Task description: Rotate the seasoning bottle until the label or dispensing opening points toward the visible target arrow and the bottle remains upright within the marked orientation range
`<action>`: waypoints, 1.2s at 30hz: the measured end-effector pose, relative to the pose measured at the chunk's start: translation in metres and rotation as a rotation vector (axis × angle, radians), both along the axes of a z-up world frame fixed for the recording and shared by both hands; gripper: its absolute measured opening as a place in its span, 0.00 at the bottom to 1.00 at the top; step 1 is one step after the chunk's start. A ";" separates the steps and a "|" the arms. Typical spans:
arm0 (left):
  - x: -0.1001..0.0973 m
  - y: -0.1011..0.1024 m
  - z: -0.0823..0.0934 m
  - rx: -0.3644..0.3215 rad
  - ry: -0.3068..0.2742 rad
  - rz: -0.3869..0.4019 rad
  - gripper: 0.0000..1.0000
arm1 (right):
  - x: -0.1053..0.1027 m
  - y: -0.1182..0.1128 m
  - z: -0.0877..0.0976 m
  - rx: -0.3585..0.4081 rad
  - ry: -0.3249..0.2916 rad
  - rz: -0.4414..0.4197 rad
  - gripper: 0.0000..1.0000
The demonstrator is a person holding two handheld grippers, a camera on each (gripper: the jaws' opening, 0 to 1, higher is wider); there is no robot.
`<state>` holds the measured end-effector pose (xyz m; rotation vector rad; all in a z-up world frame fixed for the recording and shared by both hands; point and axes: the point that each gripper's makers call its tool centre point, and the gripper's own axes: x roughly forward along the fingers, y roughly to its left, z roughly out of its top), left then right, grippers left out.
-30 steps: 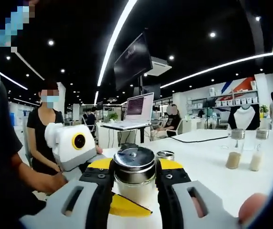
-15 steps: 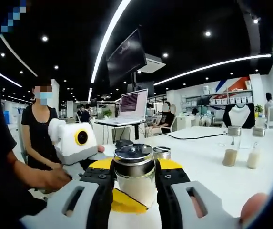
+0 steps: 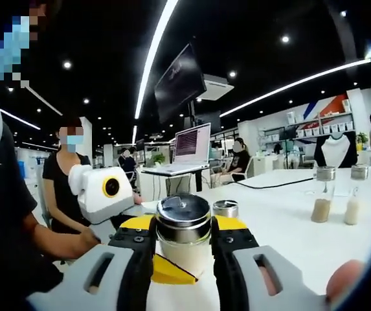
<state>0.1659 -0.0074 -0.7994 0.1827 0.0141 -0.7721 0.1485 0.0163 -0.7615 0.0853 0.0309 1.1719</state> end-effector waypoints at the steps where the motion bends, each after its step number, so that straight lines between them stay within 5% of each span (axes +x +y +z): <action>1: 0.002 0.002 0.000 0.021 -0.017 0.033 0.36 | 0.002 0.001 0.000 0.002 0.004 -0.019 0.33; 3: 0.006 0.004 0.001 0.057 -0.046 0.098 0.36 | 0.008 0.003 0.001 0.013 0.009 -0.079 0.33; 6: 0.008 0.002 -0.002 0.057 -0.044 0.074 0.36 | 0.007 0.003 0.000 0.005 -0.040 -0.112 0.33; 10: -0.001 -0.004 -0.006 -0.010 0.011 -0.081 0.36 | 0.001 0.003 -0.002 -0.022 -0.055 -0.044 0.32; 15: -0.016 -0.010 0.005 -0.103 0.031 -0.250 0.37 | -0.010 -0.002 0.009 0.062 -0.018 0.083 0.32; 19: -0.029 -0.017 0.000 -0.150 0.118 -0.362 0.37 | -0.024 0.000 0.005 0.062 0.013 0.186 0.32; 20: -0.029 -0.016 -0.003 -0.146 0.138 -0.344 0.37 | -0.022 0.000 0.004 0.065 0.022 0.175 0.32; 22: -0.021 -0.016 0.000 -0.097 0.051 -0.254 0.36 | -0.018 -0.002 0.007 0.115 0.042 0.160 0.33; 26: -0.010 -0.013 0.004 -0.058 -0.002 -0.122 0.36 | -0.011 -0.003 0.010 0.111 0.034 0.105 0.34; 31: 0.003 -0.001 0.002 -0.055 -0.018 0.014 0.36 | 0.000 -0.002 0.009 0.093 0.026 0.008 0.32; 36: 0.008 0.004 -0.003 -0.074 0.013 0.065 0.36 | 0.011 -0.001 0.002 0.139 0.092 -0.031 0.32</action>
